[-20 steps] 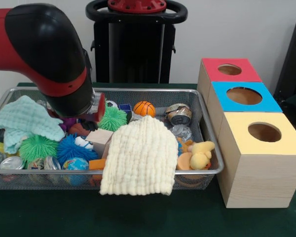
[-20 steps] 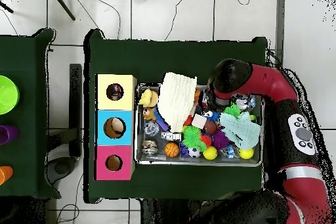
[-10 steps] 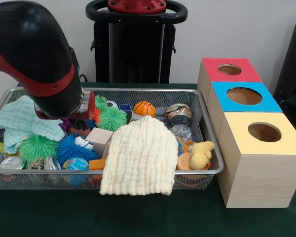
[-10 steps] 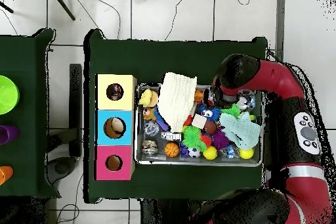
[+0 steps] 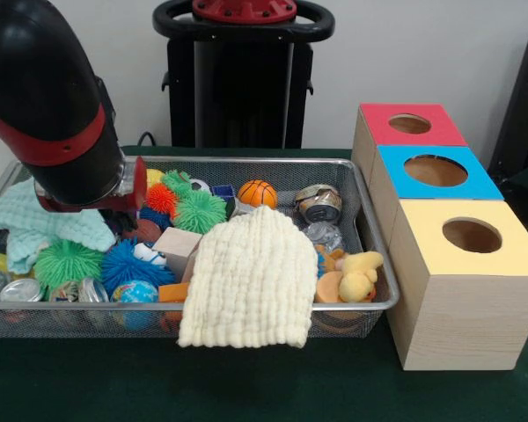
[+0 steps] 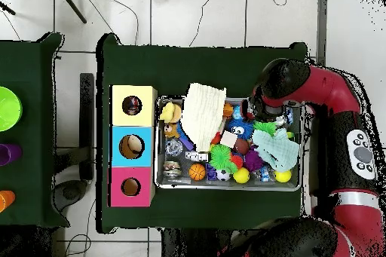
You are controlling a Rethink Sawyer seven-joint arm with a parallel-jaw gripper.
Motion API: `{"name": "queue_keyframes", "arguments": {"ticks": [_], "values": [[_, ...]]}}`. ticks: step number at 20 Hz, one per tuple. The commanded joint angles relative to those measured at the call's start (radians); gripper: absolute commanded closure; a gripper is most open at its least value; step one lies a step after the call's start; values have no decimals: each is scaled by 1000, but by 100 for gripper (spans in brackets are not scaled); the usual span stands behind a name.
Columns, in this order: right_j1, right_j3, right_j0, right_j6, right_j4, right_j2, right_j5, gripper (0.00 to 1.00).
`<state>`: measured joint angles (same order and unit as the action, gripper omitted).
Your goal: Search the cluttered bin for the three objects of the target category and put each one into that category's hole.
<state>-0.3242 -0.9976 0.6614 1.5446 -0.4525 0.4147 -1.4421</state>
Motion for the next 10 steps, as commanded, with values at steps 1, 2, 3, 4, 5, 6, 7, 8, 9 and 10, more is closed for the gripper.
{"name": "queue_keyframes", "arguments": {"ticks": [1, 2, 3, 4, 5, 6, 7, 8, 9, 10], "values": [[-8, -8, 46, -432, -82, 54, -54, 100], [-11, -13, 51, -443, -82, 53, -53, 100], [-12, -19, 57, -448, -80, 53, -51, 100], [-12, -22, 61, -456, -81, 52, -53, 100], [-12, -25, 65, -465, -81, 52, -53, 100], [-13, -27, 68, -475, -83, 50, -61, 100], [-13, -27, 71, -484, -83, 51, -66, 100], [-14, -25, 74, -493, -85, 50, -70, 100], [-13, -23, 78, -502, -87, 50, -70, 100], [-12, -21, 80, -512, -90, 49, -73, 100]]}}
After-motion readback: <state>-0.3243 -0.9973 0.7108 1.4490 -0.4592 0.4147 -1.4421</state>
